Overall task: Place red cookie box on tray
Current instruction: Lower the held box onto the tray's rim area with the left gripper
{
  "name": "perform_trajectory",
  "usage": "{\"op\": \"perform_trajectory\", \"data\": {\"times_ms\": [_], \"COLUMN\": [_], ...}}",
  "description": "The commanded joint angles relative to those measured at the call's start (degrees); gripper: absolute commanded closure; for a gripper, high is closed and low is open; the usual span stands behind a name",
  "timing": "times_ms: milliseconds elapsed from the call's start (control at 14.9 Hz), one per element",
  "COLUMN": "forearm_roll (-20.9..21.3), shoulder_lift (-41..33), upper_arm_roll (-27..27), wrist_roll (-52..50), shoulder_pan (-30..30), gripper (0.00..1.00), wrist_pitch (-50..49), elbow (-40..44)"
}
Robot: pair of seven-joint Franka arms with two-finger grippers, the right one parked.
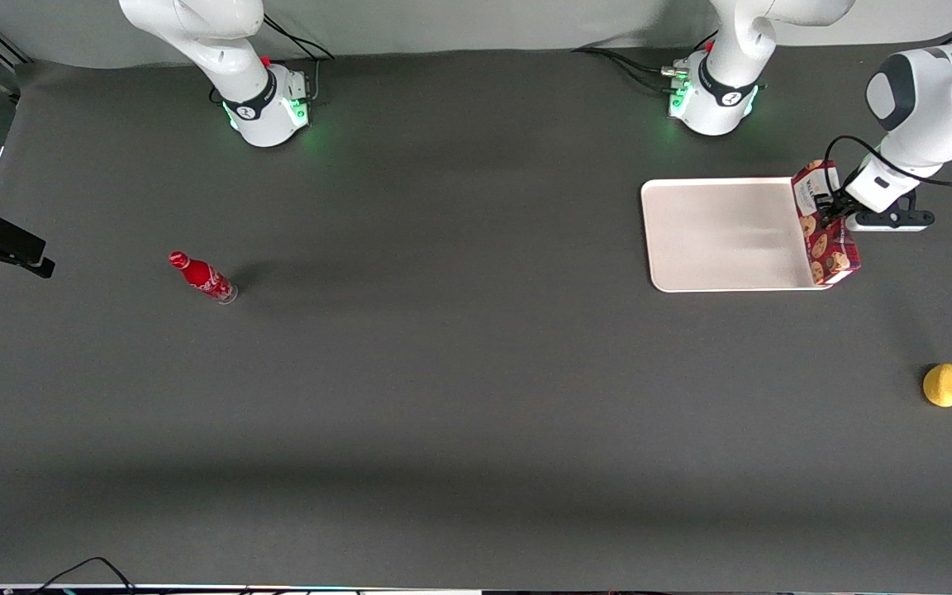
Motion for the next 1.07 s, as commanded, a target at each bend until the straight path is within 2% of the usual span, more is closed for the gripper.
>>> {"op": "perform_trajectory", "data": {"times_ms": [0, 336, 403, 470, 537, 604, 672, 739, 1007], "forearm_roll": [1.0, 0.3, 0.2, 0.1, 0.1, 0.0, -0.5, -1.1, -1.7], "shoulder_lift": [3.1, 5.1, 5.1, 5.1, 5.1, 5.1, 5.1, 4.9, 4.3], "upper_arm_roll": [0.2, 0.2, 0.2, 0.2, 0.2, 0.2, 0.2, 0.2, 0.0], "wrist_roll": [0.7, 0.6, 0.5, 0.3, -0.1, -0.2, -0.2, -0.2, -0.3], "shoulder_pan": [0.5, 0.5, 0.5, 0.5, 0.5, 0.5, 0.4, 0.4, -0.2], "gripper": [1.0, 1.0, 0.82, 0.75, 0.73, 0.59, 0.18, 0.0, 0.0], "wrist_pitch": [4.8, 6.2, 6.1, 6.1, 6.0, 5.9, 5.9, 5.8, 3.8], "elbow": [-1.6, -1.6, -1.6, -1.6, -1.6, -1.6, -1.6, -1.6, -0.3]}}
